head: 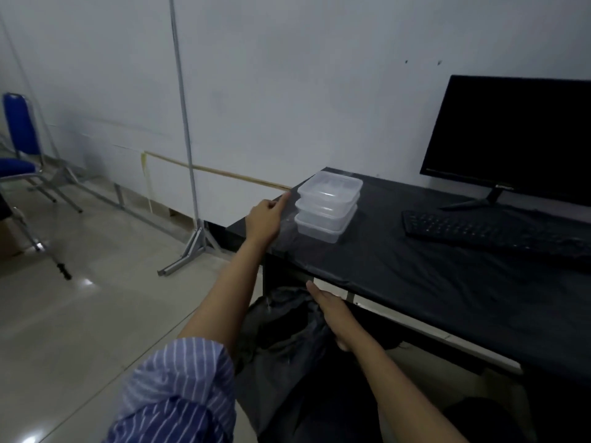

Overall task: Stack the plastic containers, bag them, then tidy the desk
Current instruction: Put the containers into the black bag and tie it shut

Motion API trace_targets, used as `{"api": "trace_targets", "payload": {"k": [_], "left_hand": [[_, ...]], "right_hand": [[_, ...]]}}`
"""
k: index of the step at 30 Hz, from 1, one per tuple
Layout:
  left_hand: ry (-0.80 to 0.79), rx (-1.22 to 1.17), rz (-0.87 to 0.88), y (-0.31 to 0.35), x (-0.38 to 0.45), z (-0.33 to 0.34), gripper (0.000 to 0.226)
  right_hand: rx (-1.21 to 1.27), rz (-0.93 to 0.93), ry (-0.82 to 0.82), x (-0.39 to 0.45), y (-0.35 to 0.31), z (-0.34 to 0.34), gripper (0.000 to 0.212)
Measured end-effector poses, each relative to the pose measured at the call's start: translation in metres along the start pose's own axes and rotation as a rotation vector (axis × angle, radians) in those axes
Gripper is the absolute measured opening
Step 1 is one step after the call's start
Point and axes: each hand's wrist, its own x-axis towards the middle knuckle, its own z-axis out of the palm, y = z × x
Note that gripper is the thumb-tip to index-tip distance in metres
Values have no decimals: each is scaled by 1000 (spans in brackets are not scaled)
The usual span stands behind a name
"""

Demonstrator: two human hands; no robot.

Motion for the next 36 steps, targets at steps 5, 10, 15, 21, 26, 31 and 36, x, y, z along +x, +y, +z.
{"api": "trace_targets", "payload": {"k": [5,10,15,21,26,31,36], "left_hand": [[-28,165,-105,28,11,28,90],[-7,85,-123,38,19,44,66],[78,-161,-156,43,22,34,37],[125,-703,-153,0,36,-17,17],[191,-854,-215,-60,6,-64,32],[137,-831,-237,-120,-48,-98,33],[-1,-660,-318,-186,-83,-110,35]], "right_hand": [[19,-53,-15,-5,-12,-2,48],[52,-50,-9,-6,-17,-5,46],[60,-34,-14,-4,-17,-8,38],[77,-29,9,-1,-16,2,61],[17,2,15,0,-16,16,66],[-38,41,15,3,-16,30,72],[-60,48,84,19,-3,39,123]]}}
